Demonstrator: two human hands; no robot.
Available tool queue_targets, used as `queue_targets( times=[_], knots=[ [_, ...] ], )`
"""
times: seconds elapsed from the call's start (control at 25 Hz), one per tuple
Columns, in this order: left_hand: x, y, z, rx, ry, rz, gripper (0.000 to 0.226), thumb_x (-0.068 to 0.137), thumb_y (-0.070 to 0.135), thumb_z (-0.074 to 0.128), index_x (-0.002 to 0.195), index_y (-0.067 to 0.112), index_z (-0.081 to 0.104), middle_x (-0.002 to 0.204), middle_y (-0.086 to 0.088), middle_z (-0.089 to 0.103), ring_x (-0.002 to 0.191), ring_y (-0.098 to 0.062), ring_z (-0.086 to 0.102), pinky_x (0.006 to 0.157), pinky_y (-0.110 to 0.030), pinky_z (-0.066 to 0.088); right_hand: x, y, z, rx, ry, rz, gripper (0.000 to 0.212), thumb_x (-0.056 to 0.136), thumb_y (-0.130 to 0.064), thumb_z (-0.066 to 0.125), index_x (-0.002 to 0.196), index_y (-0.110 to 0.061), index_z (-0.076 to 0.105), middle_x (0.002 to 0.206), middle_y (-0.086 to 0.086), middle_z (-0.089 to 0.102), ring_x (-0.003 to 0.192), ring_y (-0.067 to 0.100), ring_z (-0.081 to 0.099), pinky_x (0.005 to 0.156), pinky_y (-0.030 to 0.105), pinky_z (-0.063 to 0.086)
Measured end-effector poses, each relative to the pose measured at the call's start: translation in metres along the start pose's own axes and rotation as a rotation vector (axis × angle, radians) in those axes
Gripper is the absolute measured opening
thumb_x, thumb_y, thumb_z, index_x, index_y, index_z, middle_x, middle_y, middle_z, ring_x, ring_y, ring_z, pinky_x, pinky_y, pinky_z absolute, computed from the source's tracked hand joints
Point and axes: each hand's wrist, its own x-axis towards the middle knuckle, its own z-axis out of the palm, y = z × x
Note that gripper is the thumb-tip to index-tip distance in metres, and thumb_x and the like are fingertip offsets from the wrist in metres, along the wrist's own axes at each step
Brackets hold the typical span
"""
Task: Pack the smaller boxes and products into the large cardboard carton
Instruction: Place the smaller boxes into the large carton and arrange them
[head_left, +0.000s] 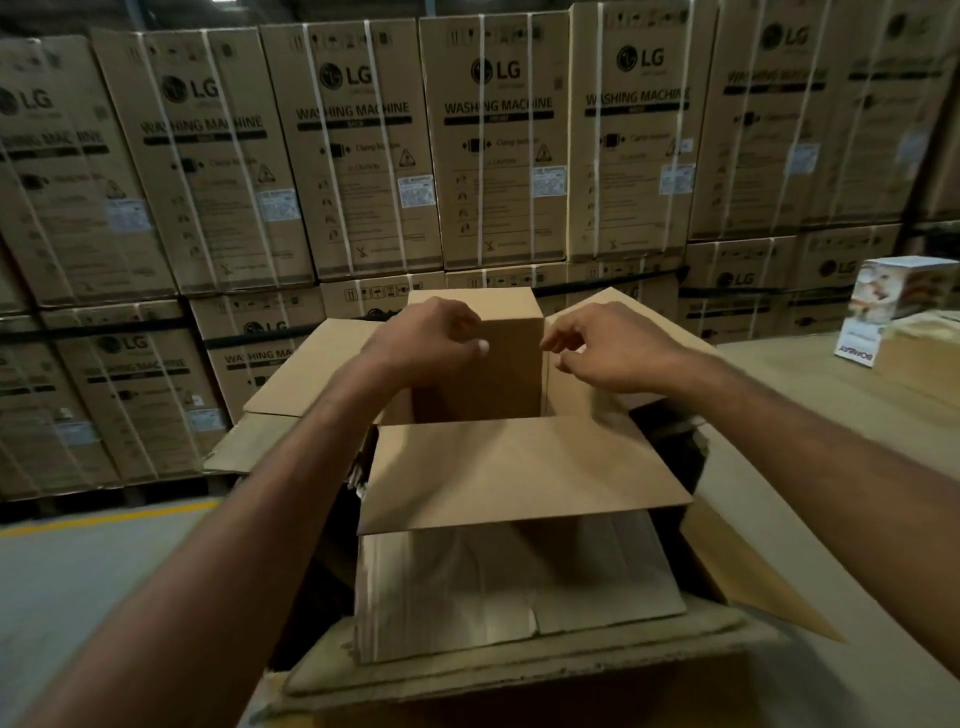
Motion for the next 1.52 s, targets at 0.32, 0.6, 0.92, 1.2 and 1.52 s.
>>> queue_targets(
  times=[0.32, 0.6, 0.92, 1.2, 1.52],
  knots=[
    [-0.082, 0.132, 0.083, 0.172, 0.306, 0.141, 0.048, 0.096, 0.052, 0.061, 0.137, 0.028, 0.057, 0.129, 0.004, 0.066, 0.115, -0.016, 0.063, 0.093, -0.041, 0.055, -0.143, 0.061, -0.036, -0.157, 0.27, -0.066, 0.026, 0.098, -0.033, 0.064, 0.123, -0.028, 0.072, 0.121, -0.005, 0.071, 0.114, 0.019, 0.058, 0.096, 0.04, 0.045],
    [-0.11, 0.275, 0.221, 0.099, 0.492, 0.19, 0.053, 0.098, 0.046, 0.059, 0.145, 0.023, 0.05, 0.141, 0.0, 0.057, 0.131, -0.019, 0.051, 0.105, -0.036, 0.042, -0.26, 0.188, -0.069, -0.229, 0.372, -0.048, 0.03, 0.096, -0.031, 0.067, 0.124, -0.021, 0.071, 0.121, -0.001, 0.072, 0.116, 0.021, 0.06, 0.093, 0.041, 0.048],
    [-0.076, 0.371, 0.337, -0.091, 0.324, 0.203, 0.048, 0.099, 0.045, 0.057, 0.142, 0.026, 0.052, 0.135, 0.006, 0.063, 0.124, -0.014, 0.056, 0.097, -0.031, 0.046, -0.323, 0.331, -0.089, -0.207, 0.303, 0.173, 0.029, 0.094, -0.027, 0.07, 0.123, -0.024, 0.072, 0.12, -0.007, 0.072, 0.115, 0.016, 0.059, 0.091, 0.037, 0.048],
    [0.009, 0.428, 0.415, -0.267, 0.189, 0.23, 0.044, 0.097, 0.048, 0.059, 0.137, 0.031, 0.053, 0.133, 0.013, 0.062, 0.121, -0.01, 0.056, 0.098, -0.033, 0.048, -0.321, 0.443, -0.111, -0.211, 0.288, 0.342, 0.029, 0.095, -0.028, 0.068, 0.124, -0.027, 0.071, 0.123, -0.008, 0.071, 0.117, 0.016, 0.057, 0.094, 0.036, 0.049],
    [0.113, 0.521, 0.521, -0.417, 0.055, 0.188, 0.052, 0.092, 0.065, 0.059, 0.135, 0.036, 0.054, 0.13, 0.017, 0.062, 0.12, -0.005, 0.056, 0.09, -0.03, 0.051, -0.3, 0.616, -0.137, -0.127, 0.311, 0.461, 0.03, 0.097, -0.029, 0.066, 0.127, -0.029, 0.068, 0.128, -0.011, 0.068, 0.123, 0.012, 0.052, 0.096, 0.03, 0.044]
  ],
)
